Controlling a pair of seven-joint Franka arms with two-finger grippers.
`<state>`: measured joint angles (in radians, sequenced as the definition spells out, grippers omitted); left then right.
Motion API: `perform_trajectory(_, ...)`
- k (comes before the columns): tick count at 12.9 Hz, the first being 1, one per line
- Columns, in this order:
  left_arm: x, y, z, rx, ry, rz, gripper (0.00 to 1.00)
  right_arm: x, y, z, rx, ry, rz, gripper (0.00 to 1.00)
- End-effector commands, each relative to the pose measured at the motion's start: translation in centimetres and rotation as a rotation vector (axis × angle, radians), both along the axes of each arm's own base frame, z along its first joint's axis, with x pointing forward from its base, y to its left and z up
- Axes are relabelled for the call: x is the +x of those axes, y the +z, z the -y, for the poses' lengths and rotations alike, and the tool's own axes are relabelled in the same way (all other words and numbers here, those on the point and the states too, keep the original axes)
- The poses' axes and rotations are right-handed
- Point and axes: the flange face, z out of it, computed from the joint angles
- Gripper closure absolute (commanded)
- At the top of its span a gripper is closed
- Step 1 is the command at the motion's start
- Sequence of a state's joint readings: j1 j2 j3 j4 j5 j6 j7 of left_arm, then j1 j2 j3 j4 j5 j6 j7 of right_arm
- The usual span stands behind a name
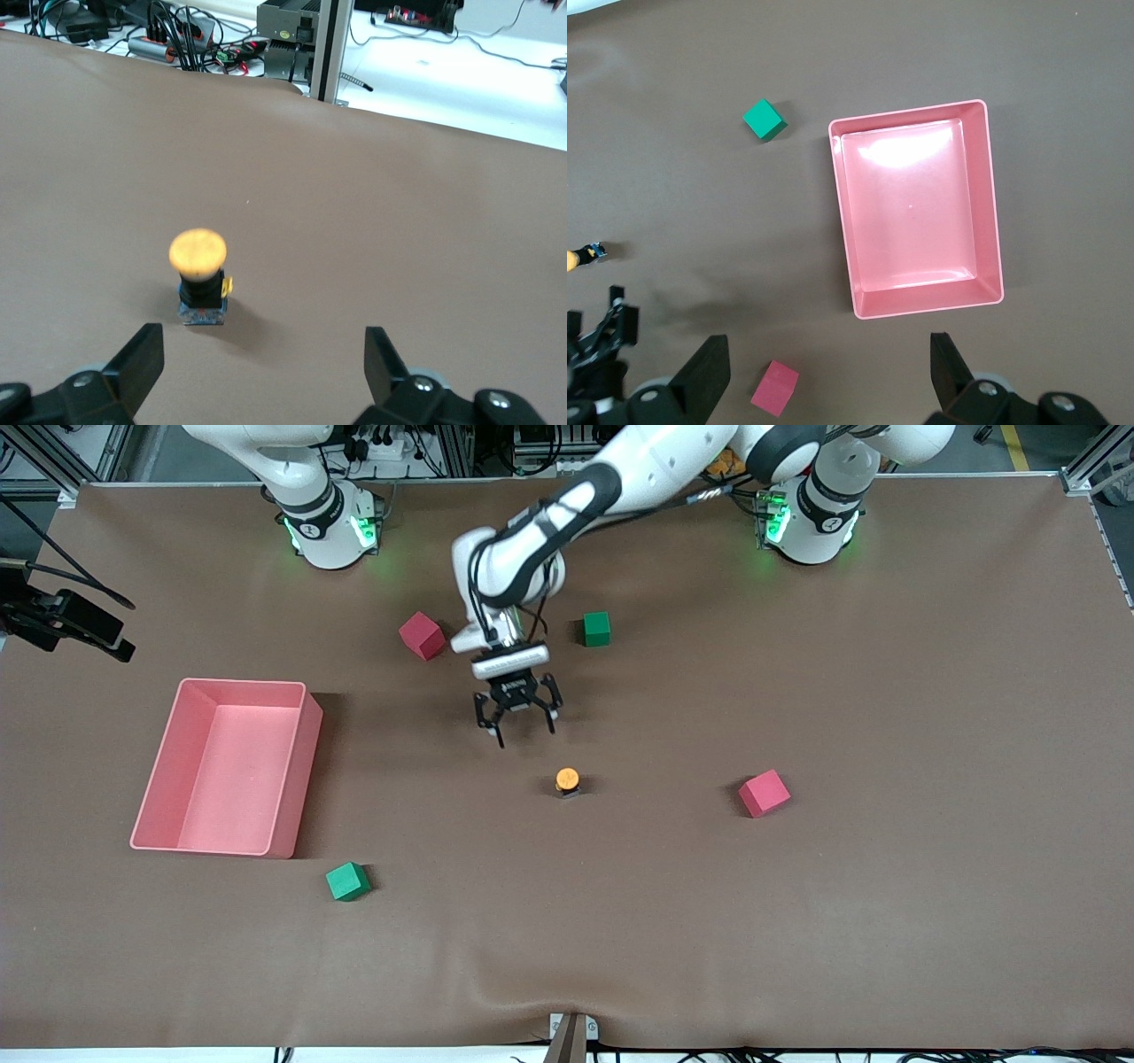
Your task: Place and upright button with both arms
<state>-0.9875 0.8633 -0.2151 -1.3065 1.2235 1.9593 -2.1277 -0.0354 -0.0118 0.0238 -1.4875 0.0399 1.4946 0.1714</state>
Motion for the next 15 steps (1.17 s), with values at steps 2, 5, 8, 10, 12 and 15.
perform_trajectory(2,-0.1,14.1,-1.7,-0.021,-0.008,-0.195,0.00,0.4,0.3,0.5,0.000,0.005,0.015,0.00)
perform_trajectory(5,5.5,25.5,-9.4,0.021,-0.042,-0.407,0.00,0.7,-0.5,0.9,-0.010,-0.002,0.001,0.00)
perform_trajectory(8,12.3,33.3,-19.8,-0.016,-0.101,-0.548,0.00,0.9,-0.5,1.7,-0.037,-0.011,0.011,0.00)
perform_trajectory(10,16.9,36.3,-29.1,0.000,-0.237,-0.693,0.00,1.1,-0.7,1.8,-0.047,0.020,0.024,0.00)
perform_trajectory(12,19.0,38.9,-37.1,0.059,-0.316,-0.757,0.00,1.1,-0.7,2.4,-0.048,0.011,0.027,0.00)
perform_trajectory(15,20.6,39.4,-46.9,0.014,-0.353,-0.900,0.00,1.0,-1.2,2.4,-0.057,0.014,0.019,0.00)
